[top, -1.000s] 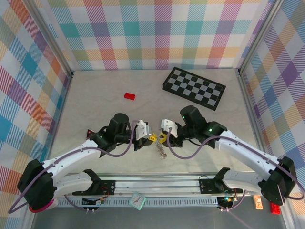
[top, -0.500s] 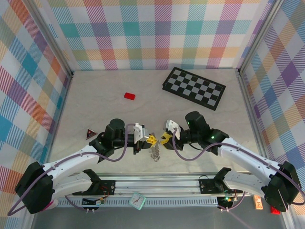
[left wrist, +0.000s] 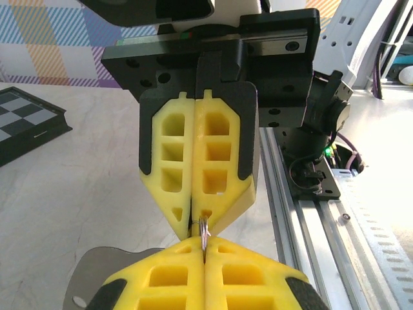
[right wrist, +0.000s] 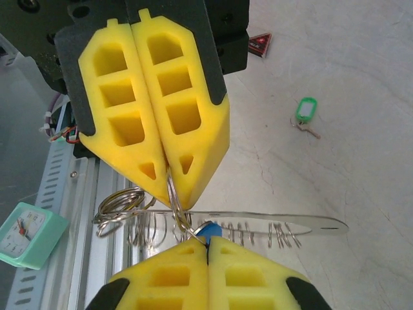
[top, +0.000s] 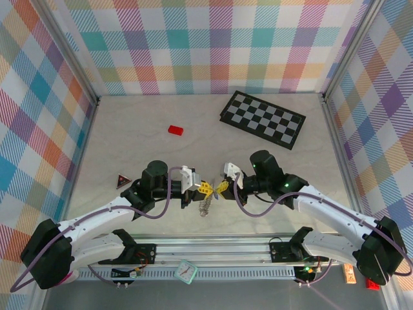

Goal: Put the keys on the keyring

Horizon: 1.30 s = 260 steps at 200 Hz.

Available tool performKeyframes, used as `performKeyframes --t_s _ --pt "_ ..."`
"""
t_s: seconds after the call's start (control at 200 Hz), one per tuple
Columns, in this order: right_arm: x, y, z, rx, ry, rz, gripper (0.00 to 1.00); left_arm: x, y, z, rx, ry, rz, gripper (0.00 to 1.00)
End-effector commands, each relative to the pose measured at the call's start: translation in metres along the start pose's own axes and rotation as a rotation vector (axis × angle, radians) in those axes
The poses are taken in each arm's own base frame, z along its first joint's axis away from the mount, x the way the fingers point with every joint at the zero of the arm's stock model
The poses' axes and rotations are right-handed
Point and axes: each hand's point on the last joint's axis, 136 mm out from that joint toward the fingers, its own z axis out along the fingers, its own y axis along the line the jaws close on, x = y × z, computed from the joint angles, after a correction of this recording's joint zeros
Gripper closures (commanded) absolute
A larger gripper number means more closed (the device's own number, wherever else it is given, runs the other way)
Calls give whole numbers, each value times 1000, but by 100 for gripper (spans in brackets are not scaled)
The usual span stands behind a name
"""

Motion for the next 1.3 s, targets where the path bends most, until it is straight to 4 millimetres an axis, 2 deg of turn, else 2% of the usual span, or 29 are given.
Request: performKeyframes --t_s 0.0,0.22,0.29,0.345,0.56,0.91,1.005,1.185,1.295 --pt "-5 6 5 -61 -18 9 100 -23 -6 -3 27 -85 50 100" --pt "-5 3 2 -30 -15 7 100 -25 -2 -2 8 -103 55 100" --pt "-6 2 -4 5 -20 -6 86 -21 -1 -3 -7 -99 58 100" --pt "-5 3 -8 21 -24 -17 79 -19 -1 -3 -8 -97 59 100" --pt "-11 11 -12 -4 -53 -47 75 -19 -2 -2 4 -96 57 100" --pt "-23 8 -2 -45 -103 -42 77 -21 -3 -1 13 -109 50 100" --pt "-26 6 1 -51 -113 -37 83 -22 -3 -1 14 -115 48 100" --pt "-27 6 -1 -40 -119 -58 100 -17 5 -1 -31 -92 29 100" --pt "-22 6 -5 -24 -81 -78 100 -11 12 -2 -75 -48 26 87"
